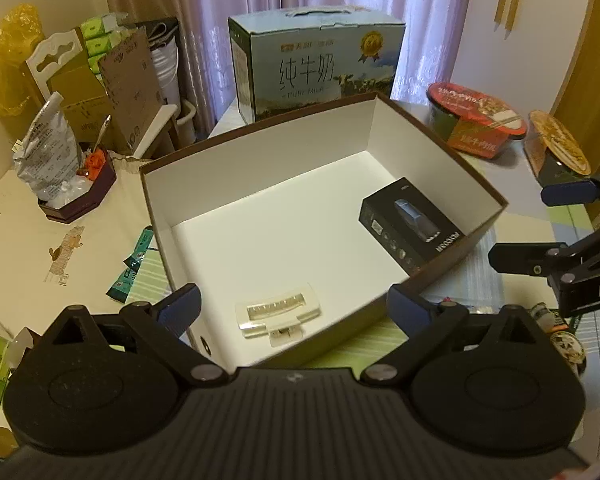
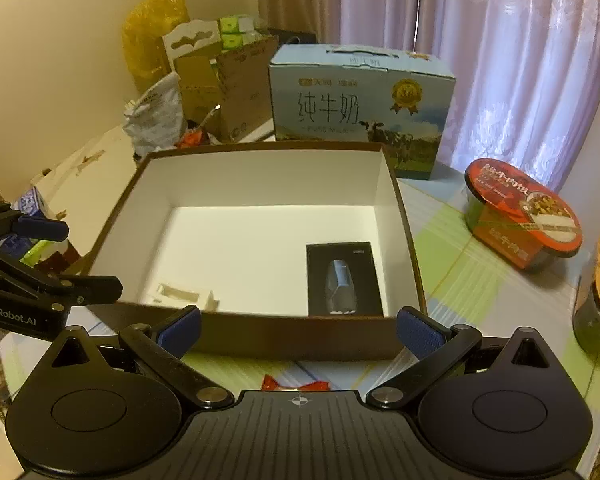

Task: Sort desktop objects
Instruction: 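Withdraw both tools from the box back toward the remaining items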

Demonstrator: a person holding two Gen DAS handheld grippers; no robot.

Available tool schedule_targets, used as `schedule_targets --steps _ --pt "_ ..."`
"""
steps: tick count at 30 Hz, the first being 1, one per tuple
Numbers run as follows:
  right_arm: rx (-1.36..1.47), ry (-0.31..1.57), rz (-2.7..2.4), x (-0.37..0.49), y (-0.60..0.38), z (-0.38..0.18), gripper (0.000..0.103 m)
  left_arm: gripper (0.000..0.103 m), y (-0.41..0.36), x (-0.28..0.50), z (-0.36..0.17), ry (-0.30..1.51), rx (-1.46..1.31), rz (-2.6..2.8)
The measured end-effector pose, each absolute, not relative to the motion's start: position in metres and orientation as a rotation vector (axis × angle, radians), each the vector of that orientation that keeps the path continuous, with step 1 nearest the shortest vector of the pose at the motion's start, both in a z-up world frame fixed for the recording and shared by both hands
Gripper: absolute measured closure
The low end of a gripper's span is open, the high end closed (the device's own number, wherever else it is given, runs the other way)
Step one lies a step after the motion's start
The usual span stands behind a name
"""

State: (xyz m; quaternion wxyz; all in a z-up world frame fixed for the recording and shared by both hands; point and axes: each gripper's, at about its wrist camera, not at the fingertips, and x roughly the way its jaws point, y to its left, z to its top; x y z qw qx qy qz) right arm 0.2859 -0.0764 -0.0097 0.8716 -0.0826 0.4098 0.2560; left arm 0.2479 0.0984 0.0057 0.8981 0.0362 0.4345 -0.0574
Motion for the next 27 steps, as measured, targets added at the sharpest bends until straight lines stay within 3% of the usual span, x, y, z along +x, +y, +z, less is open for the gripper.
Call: schedule_targets --steps 15,27 --pt "-0.116 0.797 0.549 0.211 -0.101 0.008 0.002 0.005 0.090 0.178 0.027 0.839 0.075 -0.132" --pt "-0.104 0.817 0.491 0.144 -0.131 -0.011 0.002 0.005 0.071 0.136 0.002 0.879 0.114 -0.211"
